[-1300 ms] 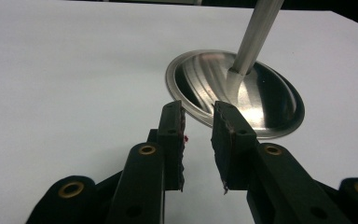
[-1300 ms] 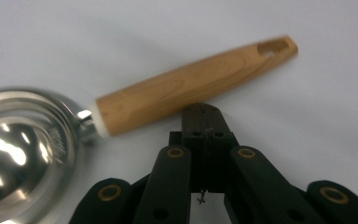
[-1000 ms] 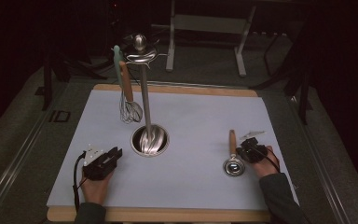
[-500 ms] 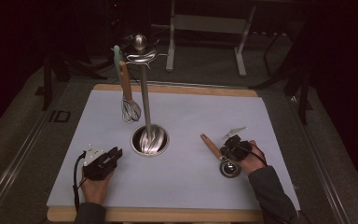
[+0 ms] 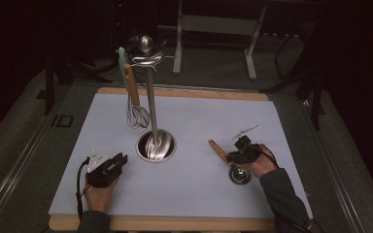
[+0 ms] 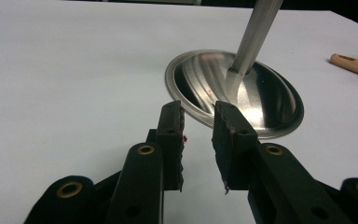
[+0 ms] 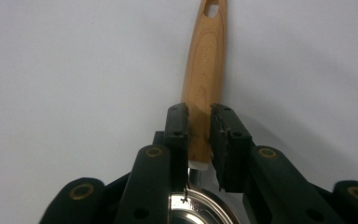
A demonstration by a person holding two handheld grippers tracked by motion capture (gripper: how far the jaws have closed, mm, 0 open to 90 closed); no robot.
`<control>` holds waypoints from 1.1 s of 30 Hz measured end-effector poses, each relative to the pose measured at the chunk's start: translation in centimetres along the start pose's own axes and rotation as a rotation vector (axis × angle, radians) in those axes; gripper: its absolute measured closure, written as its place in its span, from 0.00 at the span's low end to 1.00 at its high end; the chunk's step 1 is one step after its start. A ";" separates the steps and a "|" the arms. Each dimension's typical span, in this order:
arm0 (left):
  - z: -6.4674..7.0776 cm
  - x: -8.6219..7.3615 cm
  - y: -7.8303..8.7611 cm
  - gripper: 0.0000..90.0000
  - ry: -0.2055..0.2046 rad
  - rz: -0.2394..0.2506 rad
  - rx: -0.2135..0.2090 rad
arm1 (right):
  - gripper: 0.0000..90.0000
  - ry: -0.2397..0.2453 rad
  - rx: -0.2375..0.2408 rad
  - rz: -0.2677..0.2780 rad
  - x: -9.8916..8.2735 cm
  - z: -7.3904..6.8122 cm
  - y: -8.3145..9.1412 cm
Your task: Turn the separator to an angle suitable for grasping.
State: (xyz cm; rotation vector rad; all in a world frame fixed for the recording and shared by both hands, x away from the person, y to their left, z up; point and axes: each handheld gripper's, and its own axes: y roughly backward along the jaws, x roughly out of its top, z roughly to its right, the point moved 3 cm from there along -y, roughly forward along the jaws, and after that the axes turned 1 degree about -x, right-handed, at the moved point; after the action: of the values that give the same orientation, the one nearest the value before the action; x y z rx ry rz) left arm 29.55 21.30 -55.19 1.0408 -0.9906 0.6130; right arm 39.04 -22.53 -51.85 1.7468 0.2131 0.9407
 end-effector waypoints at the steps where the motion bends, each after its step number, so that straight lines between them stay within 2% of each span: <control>1: 0.0 0.0 0.0 0.81 0.000 0.000 0.000 | 0.83 -0.014 0.007 -0.006 0.0 0.1 0.0; 7: 0.0 0.0 0.0 0.81 -0.001 0.000 0.000 | 0.78 -0.066 0.038 -0.057 0.2 0.4 -0.3; 10: 0.0 0.0 0.0 0.81 0.000 0.000 0.000 | 0.76 -0.073 0.047 -0.115 0.1 0.2 -0.9; 12: 0.0 0.0 0.0 0.81 -0.001 0.001 0.001 | 0.77 -0.069 0.060 -0.127 0.0 0.0 -1.2; 15: 0.0 0.0 0.0 0.81 -0.005 -0.003 0.000 | 0.78 -0.052 0.066 -0.132 0.1 -0.5 -1.4; 21: 0.0 0.0 0.0 0.81 -0.007 -0.004 0.003 | 0.78 -0.004 0.033 -0.187 0.7 -1.1 -1.6; 23: 0.0 0.0 0.0 0.81 -0.007 -0.005 0.003 | 0.78 0.037 0.018 -0.221 1.0 -1.8 -1.8; 28: 0.0 0.0 0.0 0.81 -0.004 0.000 0.001 | 0.78 0.097 -0.022 -0.278 1.6 -3.0 -1.8; 29: 0.0 0.0 0.0 0.81 -0.003 0.000 0.000 | 0.78 0.107 -0.013 -0.289 1.7 -3.2 -1.8; 31: 0.0 0.0 0.0 0.81 -0.003 0.000 0.000 | 0.79 0.127 0.001 -0.294 1.7 -3.7 -1.8; 33: 0.0 0.0 0.0 0.81 -0.004 0.000 0.001 | 0.79 0.140 -0.007 -0.282 1.9 -4.0 -1.8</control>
State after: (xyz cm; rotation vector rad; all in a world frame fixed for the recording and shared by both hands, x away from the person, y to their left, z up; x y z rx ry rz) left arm 29.54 21.28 -55.19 1.0429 -0.9941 0.6118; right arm 38.08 -17.84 -52.14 1.5942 0.5322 0.8545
